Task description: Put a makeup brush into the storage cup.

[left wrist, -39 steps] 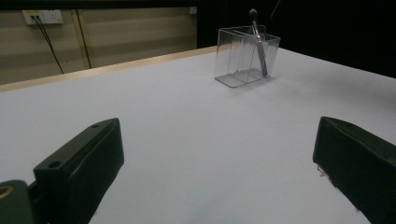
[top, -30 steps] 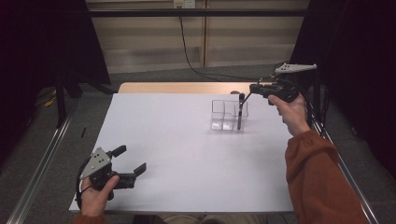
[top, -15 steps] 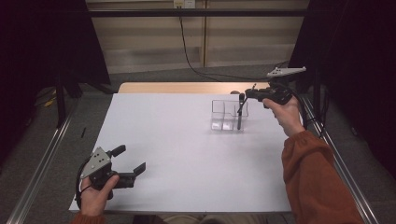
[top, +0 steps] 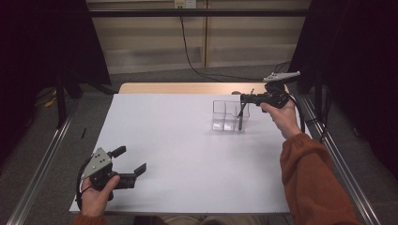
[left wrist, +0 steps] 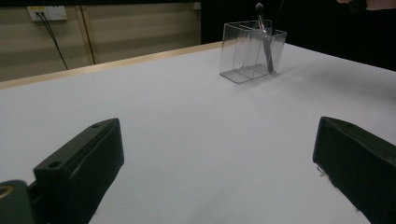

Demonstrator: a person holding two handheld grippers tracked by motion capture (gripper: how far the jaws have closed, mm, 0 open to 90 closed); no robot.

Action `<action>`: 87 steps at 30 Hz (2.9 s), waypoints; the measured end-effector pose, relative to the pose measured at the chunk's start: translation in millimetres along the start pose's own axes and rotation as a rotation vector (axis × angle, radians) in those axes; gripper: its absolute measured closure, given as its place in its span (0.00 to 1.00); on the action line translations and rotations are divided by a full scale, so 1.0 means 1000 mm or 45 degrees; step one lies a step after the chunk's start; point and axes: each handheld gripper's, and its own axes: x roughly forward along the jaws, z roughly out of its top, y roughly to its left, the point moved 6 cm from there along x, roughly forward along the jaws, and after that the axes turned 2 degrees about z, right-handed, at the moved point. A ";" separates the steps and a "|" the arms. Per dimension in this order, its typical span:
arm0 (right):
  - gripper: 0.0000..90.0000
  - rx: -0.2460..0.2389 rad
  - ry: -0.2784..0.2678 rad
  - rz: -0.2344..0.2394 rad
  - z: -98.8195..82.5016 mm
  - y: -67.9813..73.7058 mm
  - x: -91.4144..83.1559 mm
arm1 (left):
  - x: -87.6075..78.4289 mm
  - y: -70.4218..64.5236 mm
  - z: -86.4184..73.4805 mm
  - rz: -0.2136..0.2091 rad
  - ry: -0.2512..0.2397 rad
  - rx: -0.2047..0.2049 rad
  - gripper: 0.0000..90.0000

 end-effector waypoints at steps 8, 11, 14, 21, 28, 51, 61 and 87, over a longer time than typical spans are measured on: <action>0.95 0.002 0.016 0.002 -0.006 0.001 0.006 | 0.001 0.000 -0.001 -0.009 0.013 -0.003 0.03; 0.95 0.006 0.032 0.001 -0.010 -0.001 0.010 | 0.000 0.000 -0.001 -0.009 0.014 0.003 0.03; 0.95 0.014 0.034 0.004 -0.014 -0.002 0.013 | 0.001 0.000 -0.001 -0.009 0.015 0.003 0.03; 0.95 0.017 0.025 0.001 -0.018 -0.002 0.016 | 0.001 0.000 -0.001 -0.009 0.018 0.006 0.03; 0.95 0.022 0.010 -0.002 -0.021 -0.003 0.015 | 0.001 0.001 -0.002 -0.008 0.018 0.005 0.03; 0.48 0.028 -0.080 -0.002 -0.028 -0.003 0.011 | 0.001 0.002 -0.001 -0.004 0.016 0.000 0.03; 0.12 0.039 -0.124 -0.028 -0.035 -0.008 0.012 | 0.007 0.002 0.001 0.002 0.011 -0.005 0.03; 0.00 0.019 -0.205 -0.116 -0.052 0.002 -0.015 | -0.001 0.003 0.002 0.019 -0.013 0.002 0.03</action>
